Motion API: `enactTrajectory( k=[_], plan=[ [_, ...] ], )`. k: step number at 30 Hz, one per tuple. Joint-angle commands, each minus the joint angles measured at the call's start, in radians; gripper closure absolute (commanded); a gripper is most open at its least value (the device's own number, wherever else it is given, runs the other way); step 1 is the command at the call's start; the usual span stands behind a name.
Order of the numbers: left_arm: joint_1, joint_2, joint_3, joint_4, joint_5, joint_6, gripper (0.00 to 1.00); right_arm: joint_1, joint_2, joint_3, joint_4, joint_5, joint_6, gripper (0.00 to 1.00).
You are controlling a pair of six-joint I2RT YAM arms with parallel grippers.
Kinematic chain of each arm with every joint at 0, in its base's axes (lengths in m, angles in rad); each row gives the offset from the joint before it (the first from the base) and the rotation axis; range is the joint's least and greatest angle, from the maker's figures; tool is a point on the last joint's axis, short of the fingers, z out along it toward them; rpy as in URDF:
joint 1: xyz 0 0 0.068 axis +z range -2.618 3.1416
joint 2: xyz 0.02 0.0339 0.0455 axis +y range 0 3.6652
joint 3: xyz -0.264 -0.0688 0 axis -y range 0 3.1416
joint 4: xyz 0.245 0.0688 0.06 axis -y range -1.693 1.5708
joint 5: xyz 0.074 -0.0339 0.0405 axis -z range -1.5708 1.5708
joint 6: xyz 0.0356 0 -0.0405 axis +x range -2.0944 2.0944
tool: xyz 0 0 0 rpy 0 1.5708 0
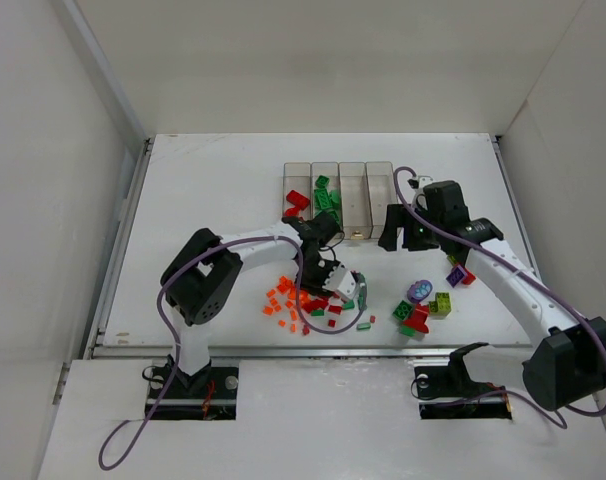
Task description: Sort the legos into containers by color
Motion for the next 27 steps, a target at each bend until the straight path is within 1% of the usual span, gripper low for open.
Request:
enactTrajectory(
  k=[1, 5, 6, 8, 9, 13, 15, 19, 20, 23, 24, 27],
  plan=[
    [-0.004, 0.005, 0.017, -0.028, -0.001, 0.019, 0.67, -0.005, -0.02, 0.004, 0.037, -0.011, -0.015, 0.14],
    [-0.004, 0.005, 0.016, -0.017, -0.001, 0.019, 0.78, -0.005, -0.011, 0.013, 0.037, -0.011, -0.015, 0.14],
    [-0.004, -0.004, 0.016, -0.017, -0.001, 0.019, 0.84, -0.014, -0.011, 0.013, 0.037, -0.011, -0.015, 0.14],
    [-0.004, -0.004, 0.007, 0.004, -0.001, 0.008, 0.92, -0.014, -0.002, 0.024, 0.037, -0.011, -0.015, 0.14],
    [-0.004, -0.013, 0.007, 0.004, -0.001, 0.008, 0.99, -0.014, -0.002, 0.024, 0.037, -0.011, -0.015, 0.14],
    [-0.004, -0.023, -0.002, 0.015, -0.001, -0.002, 1.0, -0.014, 0.007, 0.033, 0.017, 0.001, -0.025, 0.14],
    [0.005, -0.032, 0.033, 0.015, -0.001, -0.036, 1.0, -0.014, 0.007, 0.044, 0.017, 0.012, -0.025, 0.14],
    [0.068, -0.066, 0.098, 0.015, 0.022, -0.113, 1.0, -0.014, 0.007, 0.065, 0.017, 0.012, -0.025, 0.14],
    [0.08, -0.084, 0.107, 0.029, 0.022, -0.154, 1.0, -0.014, 0.007, 0.065, 0.026, 0.012, -0.025, 0.14],
    [0.137, -0.116, 0.125, 0.05, 0.045, -0.212, 1.0, -0.014, 0.029, 0.085, 0.026, 0.012, -0.025, 0.14],
    [0.151, -0.135, 0.125, 0.076, 0.045, -0.261, 1.0, -0.014, 0.029, 0.094, 0.037, 0.003, -0.025, 0.14],
    [0.215, -0.158, 0.157, 0.118, 0.108, -0.373, 1.0, -0.014, 0.053, 0.114, 0.037, -0.007, -0.025, 0.15]
  ],
)
